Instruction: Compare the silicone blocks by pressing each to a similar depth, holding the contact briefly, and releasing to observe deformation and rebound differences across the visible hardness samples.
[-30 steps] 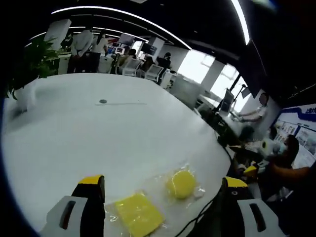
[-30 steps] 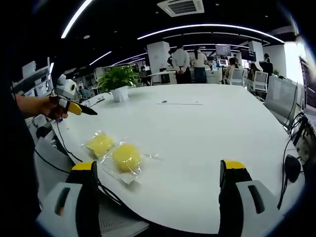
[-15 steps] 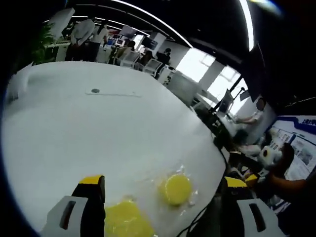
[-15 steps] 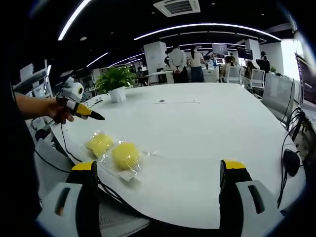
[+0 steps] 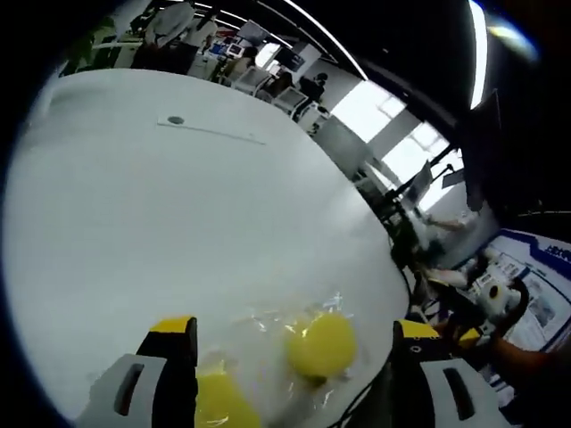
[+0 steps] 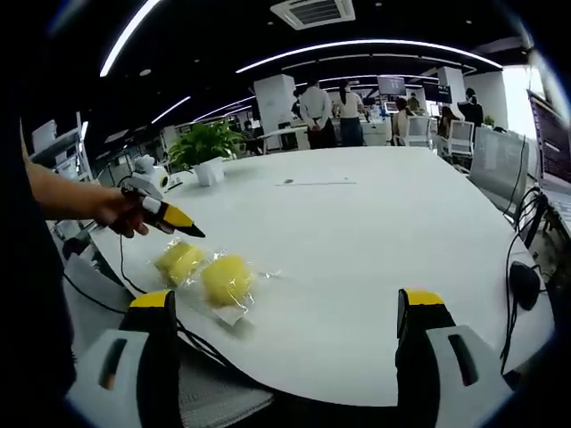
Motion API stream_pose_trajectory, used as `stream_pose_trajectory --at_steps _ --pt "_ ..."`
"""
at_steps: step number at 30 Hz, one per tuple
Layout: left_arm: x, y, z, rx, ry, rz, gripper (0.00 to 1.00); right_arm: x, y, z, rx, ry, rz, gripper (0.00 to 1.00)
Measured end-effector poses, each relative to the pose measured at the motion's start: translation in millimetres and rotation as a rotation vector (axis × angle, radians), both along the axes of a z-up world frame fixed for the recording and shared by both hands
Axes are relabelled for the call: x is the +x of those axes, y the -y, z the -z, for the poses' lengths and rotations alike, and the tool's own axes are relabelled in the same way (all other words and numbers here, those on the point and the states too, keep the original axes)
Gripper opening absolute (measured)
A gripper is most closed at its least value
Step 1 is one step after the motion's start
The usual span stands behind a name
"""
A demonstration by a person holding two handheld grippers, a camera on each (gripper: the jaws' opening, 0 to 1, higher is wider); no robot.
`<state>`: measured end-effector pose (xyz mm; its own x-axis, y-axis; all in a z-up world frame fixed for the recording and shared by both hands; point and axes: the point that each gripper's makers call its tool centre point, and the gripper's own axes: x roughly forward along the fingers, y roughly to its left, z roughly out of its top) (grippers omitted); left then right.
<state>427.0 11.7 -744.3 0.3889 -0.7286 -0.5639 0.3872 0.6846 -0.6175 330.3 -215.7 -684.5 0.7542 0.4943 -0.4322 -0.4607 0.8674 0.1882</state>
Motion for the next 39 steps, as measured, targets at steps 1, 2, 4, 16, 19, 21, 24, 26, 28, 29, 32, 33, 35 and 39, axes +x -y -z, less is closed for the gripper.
stream_pose_trajectory --at_steps 1,2,4,16,19,21,24,26,28,29,32,33,35,39 --pt "0.9 0.6 2.1 -0.003 -0.006 -0.001 0.91 -0.3 0.5 -0.3 0.0 0.0 0.001 0.96" --pt "1.2 1.5 5.2 -0.006 -0.02 -0.001 0.89 -1.0 1.3 -0.8 -0.001 -0.001 0.004 0.96" --pt "2.4 2.3 8.0 -0.015 -0.034 -0.006 0.88 -2.4 3.8 -0.2 -0.004 -0.004 0.006 0.96" --pt "4.2 10.6 22.9 -0.093 -0.152 -0.041 0.7 -5.0 9.3 -0.4 -0.014 -0.014 0.01 0.96" --pt "5.2 11.5 27.7 -0.09 -0.176 -0.052 0.63 -5.9 9.5 1.1 -0.017 -0.02 0.006 0.96" --pt "5.4 13.1 30.1 -0.088 -0.19 -0.053 0.6 -5.9 9.6 3.2 -0.018 -0.025 0.004 0.96" --pt "5.3 19.0 30.5 -0.083 -0.204 -0.057 0.56 -5.3 8.6 2.9 -0.018 -0.026 0.001 0.96" --pt "4.4 22.1 32.0 -0.08 -0.226 -0.06 0.51 -4.4 7.7 2.6 -0.016 -0.027 -0.001 0.96" --pt "5.3 24.2 34.1 -0.075 -0.231 -0.066 0.48 -3.6 7.1 3.0 -0.015 -0.028 -0.003 0.96" --pt "5.0 24.8 35.4 -0.07 -0.239 -0.069 0.45 -3.3 6.9 3.2 -0.015 -0.028 -0.005 0.96" --pt "3.0 25.1 40.9 -0.054 -0.265 -0.08 0.36 -3.1 5.2 3.0 -0.013 -0.03 -0.01 0.96" --pt "3.6 25.2 40.8 -0.056 -0.265 -0.086 0.35 -2.9 5.2 3.3 -0.013 -0.03 -0.011 0.96" --pt "4.1 26.0 41.1 -0.064 -0.284 -0.11 0.32 -3.2 4.1 3.0 -0.013 -0.031 -0.015 0.96" --pt "3.5 24.5 46.0 -0.046 -0.281 -0.113 0.21 -2.6 4.6 3.7 -0.012 -0.033 -0.016 0.96"
